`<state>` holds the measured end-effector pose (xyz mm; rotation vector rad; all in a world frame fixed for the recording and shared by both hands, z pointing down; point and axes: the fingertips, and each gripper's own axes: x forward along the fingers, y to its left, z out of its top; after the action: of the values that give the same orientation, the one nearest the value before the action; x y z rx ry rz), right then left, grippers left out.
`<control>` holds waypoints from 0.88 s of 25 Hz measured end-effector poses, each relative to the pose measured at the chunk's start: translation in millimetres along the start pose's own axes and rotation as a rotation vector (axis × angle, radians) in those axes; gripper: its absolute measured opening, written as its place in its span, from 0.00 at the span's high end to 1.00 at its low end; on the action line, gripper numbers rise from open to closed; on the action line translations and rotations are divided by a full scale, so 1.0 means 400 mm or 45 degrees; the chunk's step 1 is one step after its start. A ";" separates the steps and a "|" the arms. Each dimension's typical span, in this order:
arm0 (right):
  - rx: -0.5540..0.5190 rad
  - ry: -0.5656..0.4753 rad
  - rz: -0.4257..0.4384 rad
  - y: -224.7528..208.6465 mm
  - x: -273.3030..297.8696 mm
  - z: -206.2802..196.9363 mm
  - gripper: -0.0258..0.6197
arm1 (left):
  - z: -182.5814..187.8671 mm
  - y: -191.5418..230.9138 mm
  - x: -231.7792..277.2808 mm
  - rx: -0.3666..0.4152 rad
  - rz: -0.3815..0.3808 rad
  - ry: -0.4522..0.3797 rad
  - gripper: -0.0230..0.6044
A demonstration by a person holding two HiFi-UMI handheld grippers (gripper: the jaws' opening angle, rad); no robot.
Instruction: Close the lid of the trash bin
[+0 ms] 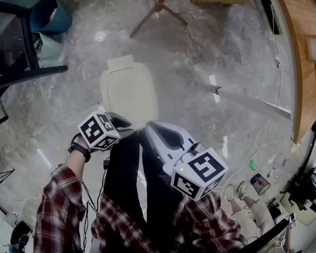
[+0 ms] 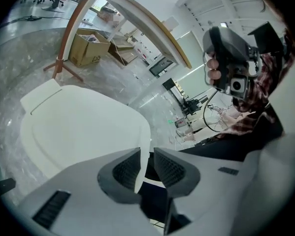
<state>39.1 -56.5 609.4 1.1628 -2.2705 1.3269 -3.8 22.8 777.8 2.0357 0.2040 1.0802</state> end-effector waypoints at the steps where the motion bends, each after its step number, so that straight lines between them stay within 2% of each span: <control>1: 0.001 0.005 -0.004 -0.006 0.005 -0.004 0.94 | -0.005 0.003 0.013 -0.008 0.012 0.001 0.81; 9: -0.002 0.029 -0.022 -0.035 0.027 -0.021 0.94 | -0.051 0.042 0.095 -0.024 0.143 0.059 0.81; 15: 0.009 0.054 -0.020 -0.043 0.028 -0.057 0.94 | -0.086 0.080 0.136 -0.082 0.223 0.100 0.81; 19: 0.023 0.072 -0.022 -0.051 0.029 -0.077 0.94 | -0.110 0.102 0.148 -0.135 0.261 0.088 0.82; 22: 0.032 0.076 -0.030 -0.060 0.027 -0.083 0.94 | -0.113 0.114 0.145 -0.177 0.275 0.045 0.87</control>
<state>44.7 -40.8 648.2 1.1388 -2.1981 1.3665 -11.5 46.3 860.7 1.9465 -0.0737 1.2274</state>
